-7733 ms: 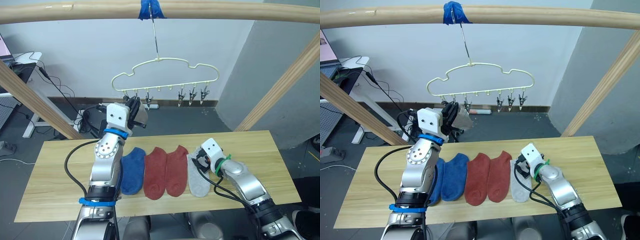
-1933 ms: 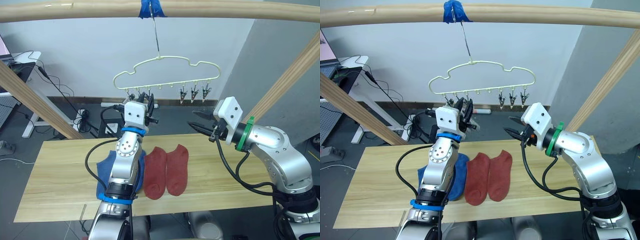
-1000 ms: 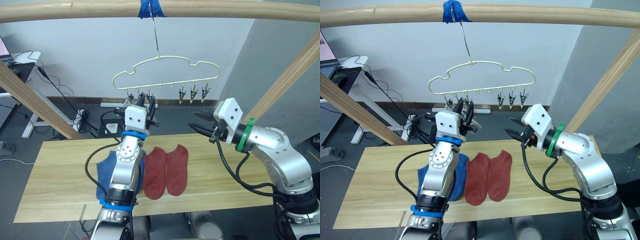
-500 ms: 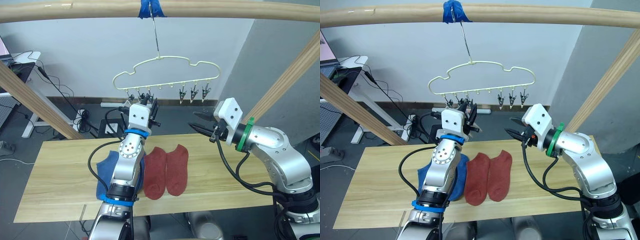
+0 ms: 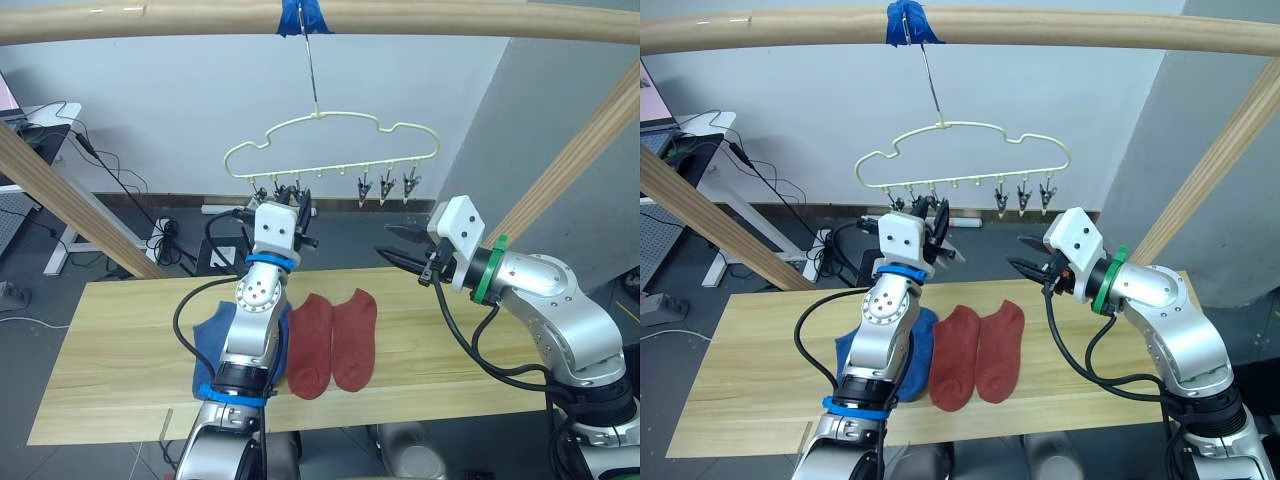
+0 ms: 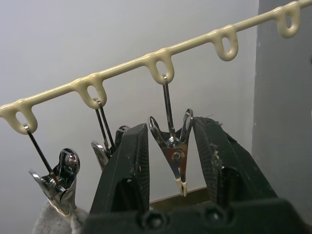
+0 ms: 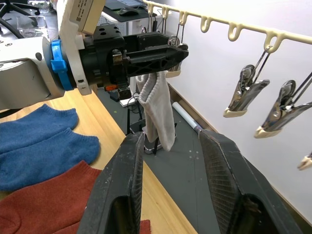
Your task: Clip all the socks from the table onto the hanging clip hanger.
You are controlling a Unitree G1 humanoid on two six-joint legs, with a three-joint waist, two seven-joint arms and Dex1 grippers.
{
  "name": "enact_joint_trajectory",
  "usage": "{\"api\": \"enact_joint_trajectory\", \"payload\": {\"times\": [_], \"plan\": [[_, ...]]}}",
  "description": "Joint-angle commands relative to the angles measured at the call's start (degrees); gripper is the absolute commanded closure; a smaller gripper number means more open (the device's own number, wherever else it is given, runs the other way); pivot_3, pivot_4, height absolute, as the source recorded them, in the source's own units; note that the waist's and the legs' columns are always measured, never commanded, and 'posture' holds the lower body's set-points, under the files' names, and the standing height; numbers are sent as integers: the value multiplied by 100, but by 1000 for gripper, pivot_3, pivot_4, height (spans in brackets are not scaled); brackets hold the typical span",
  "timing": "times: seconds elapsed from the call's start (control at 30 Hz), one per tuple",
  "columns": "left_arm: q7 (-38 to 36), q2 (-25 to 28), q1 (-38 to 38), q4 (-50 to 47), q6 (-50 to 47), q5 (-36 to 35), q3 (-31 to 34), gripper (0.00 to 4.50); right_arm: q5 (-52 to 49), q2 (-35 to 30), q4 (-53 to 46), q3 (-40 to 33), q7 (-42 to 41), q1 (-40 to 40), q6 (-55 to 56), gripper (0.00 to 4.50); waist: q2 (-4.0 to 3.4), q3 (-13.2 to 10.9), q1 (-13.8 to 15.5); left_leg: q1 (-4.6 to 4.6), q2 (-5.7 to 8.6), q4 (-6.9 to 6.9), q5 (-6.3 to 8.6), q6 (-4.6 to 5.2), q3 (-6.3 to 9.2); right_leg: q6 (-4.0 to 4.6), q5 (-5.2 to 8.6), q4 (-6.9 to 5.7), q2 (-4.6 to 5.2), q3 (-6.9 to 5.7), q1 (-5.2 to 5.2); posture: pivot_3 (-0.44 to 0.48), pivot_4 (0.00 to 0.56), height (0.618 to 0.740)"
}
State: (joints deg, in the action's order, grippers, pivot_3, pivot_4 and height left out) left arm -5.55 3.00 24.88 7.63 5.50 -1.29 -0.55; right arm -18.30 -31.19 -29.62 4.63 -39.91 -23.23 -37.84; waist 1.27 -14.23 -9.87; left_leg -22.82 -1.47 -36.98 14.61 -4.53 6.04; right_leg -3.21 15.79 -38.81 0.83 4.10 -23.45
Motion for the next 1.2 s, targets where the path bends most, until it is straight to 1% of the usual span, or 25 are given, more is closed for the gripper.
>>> {"api": "enact_joint_trajectory", "payload": {"times": [0.03, 0.2, 0.3, 0.37, 0.43, 0.57, 0.67, 0.77, 0.87, 0.97, 1.03, 1.2], "plan": [[25, -11, 105, -75, 142, 8, 22, 2939, -83, -23, -160, -54, 0, -42, 119, 2658, 0, 0, 0, 0, 0, 0, 0, 0, 0, 0, 0, 0, 0, 0, 0, -305, 240, 730], [10, -8, 120, -52, 175, 2, 21, 2939, -76, -21, -160, -38, 3, -32, 123, 2658, 0, 0, 0, 0, 0, 0, 0, 0, 0, 0, 0, 0, 0, 0, 0, -304, 240, 730], [-21, 3, 129, -33, 190, -9, 19, 3480, -72, -21, -155, -27, -1, -29, 123, 2658, 0, 0, 1, 0, 0, 0, 0, 0, 0, 0, 0, 0, 0, 0, 0, -303, 239, 730], [-32, 11, 129, -33, 198, -14, 23, 3936, -68, -21, -153, -19, -1, -26, 126, 2658, 0, 0, 1, 0, 0, 0, 0, 0, 0, 0, 0, 0, 0, 0, 0, -300, 237, 730], [-48, 28, 128, -51, 203, -22, 29, 4190, -47, -21, -155, 7, 1, 5, 138, 2658, 0, 0, 1, 0, 0, 0, 0, 0, 0, 0, 0, 0, 0, 0, 0, -297, 236, 730], [-103, 81, 108, -109, 213, -34, 27, 4221, 82, -28, -117, 128, 52, 109, 173, 2658, 0, 0, 1, 0, 0, 0, 0, 0, 0, 0, 0, 0, 0, 0, 0, -291, 232, 730], [-166, 138, 96, -160, 205, -62, 32, 4221, 320, 48, 10, 349, 324, 329, 33, 2658, 0, 0, 7, 0, 0, 1, 0, 0, 1, 0, 0, 0, 0, -1, 0, -288, 230, 730], [-341, 237, 80, -239, 193, -120, 14, 4221, 621, 287, 215, 688, 759, 639, -82, 2086, 0, 0, 11, 0, -1, 0, 0, 0, 1, 0, 0, 0, 0, -1, 0, -284, 232, 730], [-560, 345, 27, -360, 119, -247, 28, 4221, 1122, 616, 628, 1189, 1279, 888, -57, 1093, 0, 0, 7, 1, -1, 1, 0, -1, 0, 0, 0, -3, 0, 1, -1, -280, 235, 730], [-733, 444, -20, -433, 46, -380, 66, 4221, 1513, 1004, 1210, 1566, 1646, 999, 141, 7, 0, 0, 9, 3, -2, 0, -1, -1, 0, 0, 0, -5, 0, 1, -1, -273, 237, 730], [-847, 487, -36, -480, -47, -501, 93, 4221, 1674, 1294, 1603, 1664, 1875, 972, 272, 0, 0, 0, 3, 4, -2, -1, -1, -1, 0, 0, 0, -5, 0, 1, -1, -271, 238, 730], [-1118, 631, -89, -614, -334, -677, 122, 4221, 1903, 2088, 2835, 1577, 2434, 700, 584, 0, 0, 0, 6, 4, -3, -1, -1, -2, 1, 0, 0, -6, -1, 1, -1, -258, 241, 730]]}}
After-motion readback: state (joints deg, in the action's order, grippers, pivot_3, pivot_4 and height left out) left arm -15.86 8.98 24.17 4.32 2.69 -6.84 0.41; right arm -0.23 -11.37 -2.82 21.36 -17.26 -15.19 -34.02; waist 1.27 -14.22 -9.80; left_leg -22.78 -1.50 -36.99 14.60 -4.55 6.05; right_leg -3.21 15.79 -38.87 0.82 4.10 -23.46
